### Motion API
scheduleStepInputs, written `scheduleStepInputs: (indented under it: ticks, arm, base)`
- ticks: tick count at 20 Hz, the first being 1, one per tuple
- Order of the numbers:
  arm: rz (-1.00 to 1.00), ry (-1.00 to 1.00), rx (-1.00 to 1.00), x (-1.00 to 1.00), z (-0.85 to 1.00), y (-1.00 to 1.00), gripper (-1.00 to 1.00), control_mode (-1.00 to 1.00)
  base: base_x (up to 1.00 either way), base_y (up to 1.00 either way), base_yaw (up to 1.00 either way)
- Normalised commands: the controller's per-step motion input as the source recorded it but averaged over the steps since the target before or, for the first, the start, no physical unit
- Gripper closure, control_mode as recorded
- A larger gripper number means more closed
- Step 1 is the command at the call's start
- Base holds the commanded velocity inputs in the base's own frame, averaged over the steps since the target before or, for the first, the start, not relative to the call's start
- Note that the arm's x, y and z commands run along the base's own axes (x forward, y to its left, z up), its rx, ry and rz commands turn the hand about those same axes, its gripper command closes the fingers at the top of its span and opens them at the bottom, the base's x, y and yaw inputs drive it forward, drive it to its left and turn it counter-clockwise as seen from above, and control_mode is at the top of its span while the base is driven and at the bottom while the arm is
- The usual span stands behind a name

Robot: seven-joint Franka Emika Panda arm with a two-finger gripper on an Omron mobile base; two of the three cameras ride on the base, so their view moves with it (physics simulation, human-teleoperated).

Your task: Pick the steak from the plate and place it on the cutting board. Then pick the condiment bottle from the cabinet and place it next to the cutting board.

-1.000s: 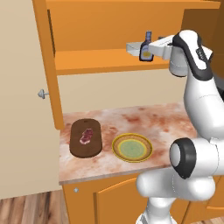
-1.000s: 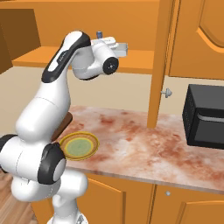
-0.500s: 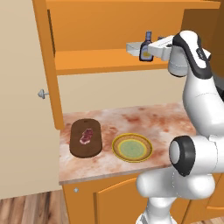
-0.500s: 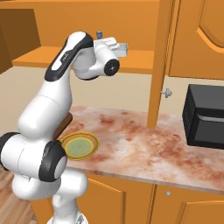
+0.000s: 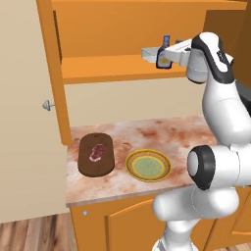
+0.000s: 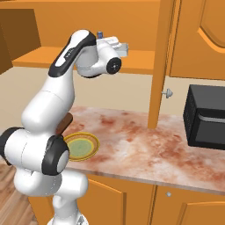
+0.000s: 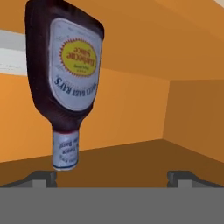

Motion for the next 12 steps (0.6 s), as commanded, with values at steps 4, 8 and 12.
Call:
scheduleStepInputs:
  ticks: [4,8,12]
  arm:
    - [0.0,0.0,0.0,0.21,0.0,-0.01,-1.0,-1.0]
    - [0.0,0.0,0.0,0.22,0.0,0.0,-1.0,-1.0]
    - [0.0,0.0,0.0,0.24,-0.01,-0.01,-1.0,-1.0]
  base:
    - [0.0,0.0,0.0]
    - [0.0,0.0,0.0]
    - [0.0,0.0,0.0]
